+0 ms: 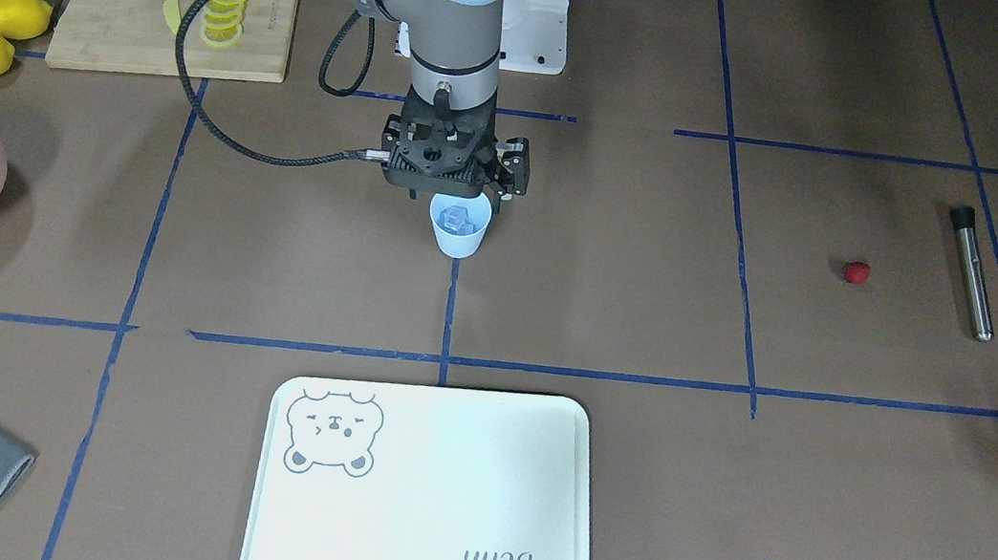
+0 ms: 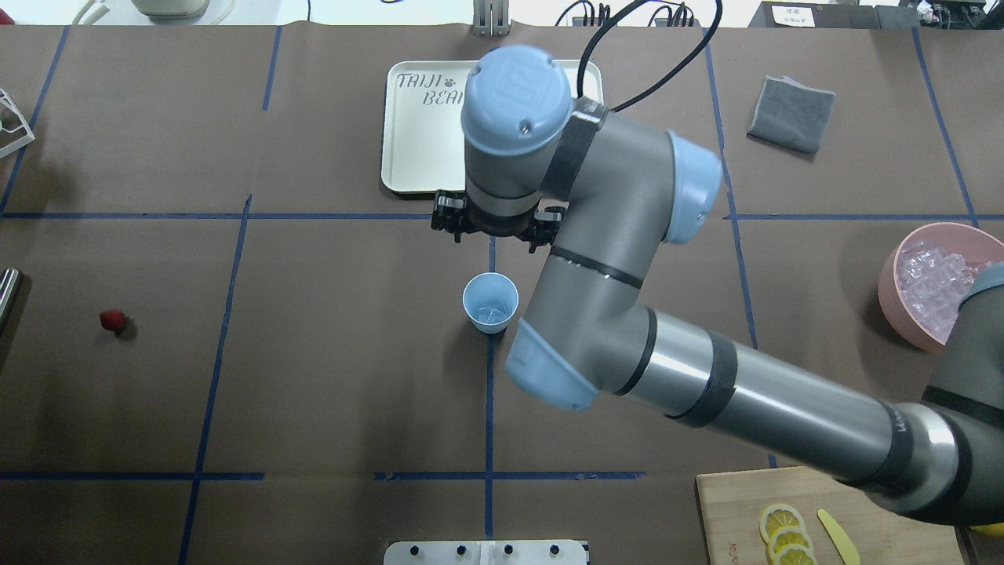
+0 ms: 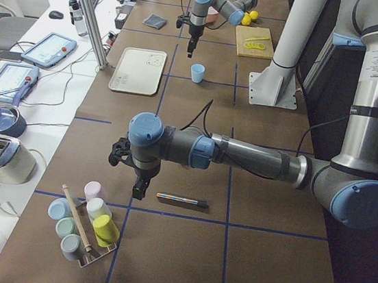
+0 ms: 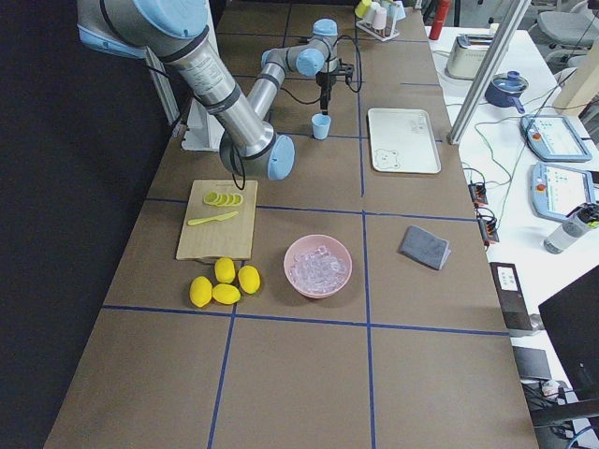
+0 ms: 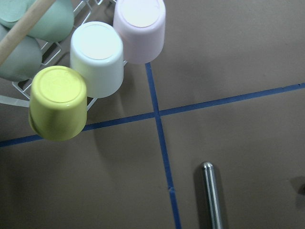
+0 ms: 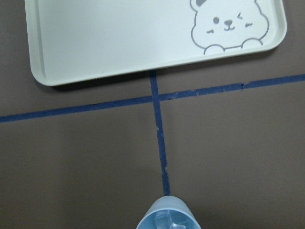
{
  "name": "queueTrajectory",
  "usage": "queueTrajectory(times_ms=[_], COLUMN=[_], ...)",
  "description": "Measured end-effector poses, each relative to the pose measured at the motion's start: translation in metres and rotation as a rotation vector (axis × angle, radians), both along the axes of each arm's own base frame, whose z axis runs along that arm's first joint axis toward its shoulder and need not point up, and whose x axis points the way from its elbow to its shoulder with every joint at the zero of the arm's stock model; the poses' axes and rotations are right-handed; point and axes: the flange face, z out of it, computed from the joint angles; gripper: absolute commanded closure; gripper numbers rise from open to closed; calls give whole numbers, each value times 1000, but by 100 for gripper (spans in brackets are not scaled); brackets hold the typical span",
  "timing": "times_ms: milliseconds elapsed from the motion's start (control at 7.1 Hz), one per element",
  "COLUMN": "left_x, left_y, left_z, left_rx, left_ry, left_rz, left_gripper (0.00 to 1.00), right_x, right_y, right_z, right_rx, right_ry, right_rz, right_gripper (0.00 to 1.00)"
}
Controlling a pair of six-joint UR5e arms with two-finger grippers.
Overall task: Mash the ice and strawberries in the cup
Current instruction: 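Lift the right gripper away from the cup and withdraw the right arm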
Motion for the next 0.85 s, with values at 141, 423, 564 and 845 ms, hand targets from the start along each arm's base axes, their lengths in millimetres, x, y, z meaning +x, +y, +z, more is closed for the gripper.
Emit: queueTrajectory(times_ms=[141,423,564,845], left_x=[24,71,94,152], left_y=[8,30,44,63], left_z=[-23,-39,-36,-36], left_rx=[-22,-47,-49,-52], left_ry=[10,40,52,55], left_rz=[-17,-54,-83,-153], left_gripper=[0,0,0,0], right_x=[35,109,150,231], right_y=[-15,-40,-54,-78], right_z=[4,40,64,116], right_rx=[4,53,77,131], right_ry=[-22,-27,-23,-11], right_rz=[7,-17,-41,-98], right_gripper=[1,1,1,1])
